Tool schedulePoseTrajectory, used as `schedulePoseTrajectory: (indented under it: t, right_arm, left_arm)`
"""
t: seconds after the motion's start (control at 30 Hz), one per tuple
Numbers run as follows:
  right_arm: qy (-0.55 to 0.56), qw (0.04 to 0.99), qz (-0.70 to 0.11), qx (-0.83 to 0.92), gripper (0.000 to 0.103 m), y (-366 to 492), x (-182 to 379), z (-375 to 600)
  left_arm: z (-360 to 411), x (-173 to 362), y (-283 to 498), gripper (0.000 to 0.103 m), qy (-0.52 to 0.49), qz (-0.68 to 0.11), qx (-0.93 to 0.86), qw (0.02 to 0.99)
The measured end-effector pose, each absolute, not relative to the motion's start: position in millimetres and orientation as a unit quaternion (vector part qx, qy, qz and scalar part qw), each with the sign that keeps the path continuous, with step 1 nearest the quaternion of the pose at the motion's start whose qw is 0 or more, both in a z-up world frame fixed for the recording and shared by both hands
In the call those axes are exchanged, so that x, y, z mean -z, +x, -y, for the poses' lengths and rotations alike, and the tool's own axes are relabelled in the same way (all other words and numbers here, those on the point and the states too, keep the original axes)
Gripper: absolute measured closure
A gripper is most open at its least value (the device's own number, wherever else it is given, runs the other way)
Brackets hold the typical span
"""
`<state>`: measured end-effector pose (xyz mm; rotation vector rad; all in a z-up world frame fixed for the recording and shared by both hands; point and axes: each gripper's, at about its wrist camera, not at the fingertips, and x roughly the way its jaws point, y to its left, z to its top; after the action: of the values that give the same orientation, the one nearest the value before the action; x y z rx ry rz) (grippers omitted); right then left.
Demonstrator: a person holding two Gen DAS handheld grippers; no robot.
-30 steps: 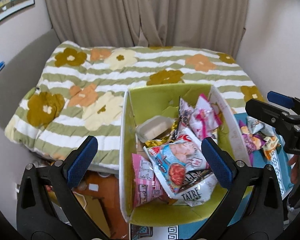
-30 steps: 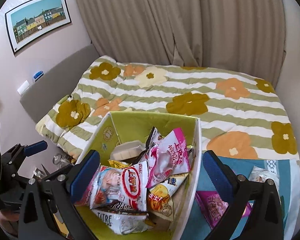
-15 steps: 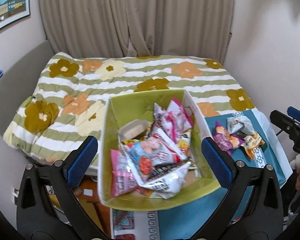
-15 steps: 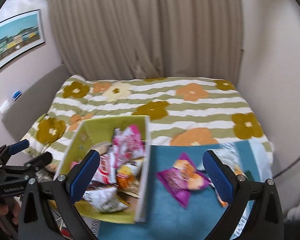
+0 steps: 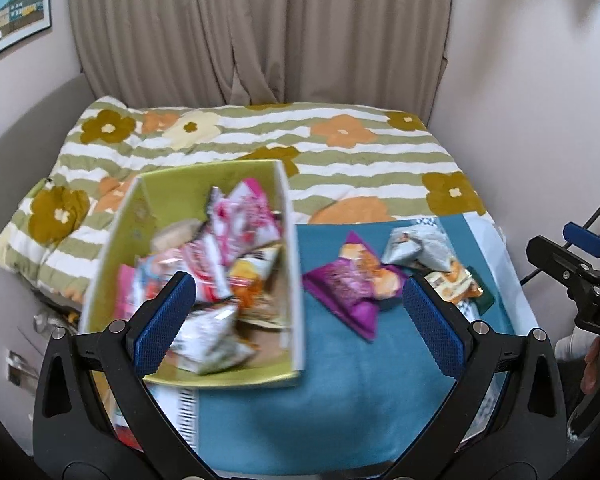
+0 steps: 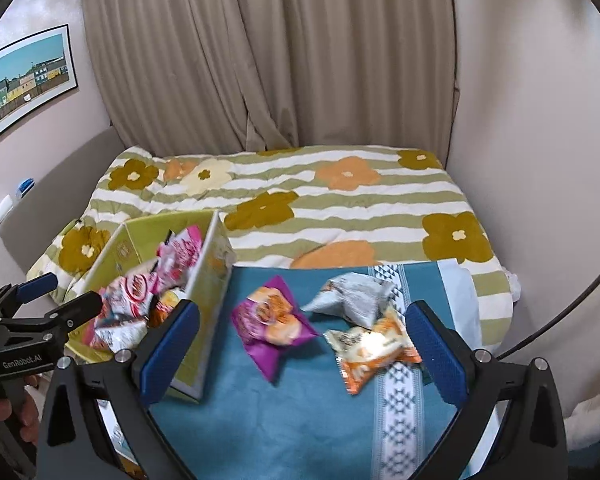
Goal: Organize snacks
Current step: 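Move both tools back toward the purple bag and silver bag on the cloth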
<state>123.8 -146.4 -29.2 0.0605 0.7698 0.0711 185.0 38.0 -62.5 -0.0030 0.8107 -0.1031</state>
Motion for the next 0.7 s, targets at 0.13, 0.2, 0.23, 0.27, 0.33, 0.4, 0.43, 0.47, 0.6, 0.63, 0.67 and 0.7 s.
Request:
schedulePoseTrajectory:
  t: [0.13,0.2,0.23,0.27,0.33,0.4,0.43,0.47,0.6,0.63,0.67,0.7]
  right_arm:
    - [0.006,0.924,-0.378,-0.050,0.000,131.8,38.0,178.9]
    - [-0.002,0.921,-0.384,-0.059,0.000,140.3,44.9,192.0]
    - [-0.005,0.920,-0.387,-0.063,0.000,144.6,48.7,199.0]
    - [-0.006,0.918,-0.391,-0.068,0.000,150.0,53.6,208.0]
    - [-0.005,0.914,-0.398,-0.074,0.000,158.6,61.0,218.8]
    - [-0.003,0.911,-0.404,-0.083,0.000,170.0,69.2,229.5]
    - [-0.003,0.910,-0.405,-0.087,0.000,173.5,71.9,232.3]
    - [-0.004,0.908,-0.409,-0.092,0.000,179.5,77.0,235.3]
    - [-0.020,0.900,-0.424,-0.104,0.000,199.5,94.5,244.0]
    - [-0.024,0.897,-0.428,-0.105,0.000,204.8,99.0,245.3]
    - [-0.027,0.895,-0.433,-0.105,0.000,209.4,103.2,246.6]
    - [-0.030,0.892,-0.438,-0.105,0.000,214.4,107.3,247.6]
  left_arm:
    - [7.8,84.9,190.5,0.000,0.023,-0.403,0.039,0.914]
    - [25.6,97.4,195.6,0.000,0.043,-0.410,0.039,0.910]
    - [35.3,105.1,198.4,0.000,0.057,-0.417,0.040,0.906]
    - [44.9,113.2,201.5,0.000,0.073,-0.422,0.042,0.902]
    - [57.1,126.0,208.4,0.000,0.102,-0.430,0.045,0.896]
    - [66.9,138.8,217.6,0.000,0.135,-0.440,0.048,0.887]
    - [72.8,146.6,223.6,0.000,0.155,-0.444,0.050,0.881]
    - [75.3,151.5,227.2,0.000,0.168,-0.448,0.054,0.876]
    - [90.3,179.6,248.9,0.000,0.234,-0.472,0.071,0.847]
    - [94.4,187.2,255.0,0.000,0.254,-0.476,0.076,0.838]
    - [96.9,191.8,259.1,0.000,0.266,-0.479,0.079,0.833]
    - [99.1,196.5,263.5,0.000,0.278,-0.482,0.082,0.827]
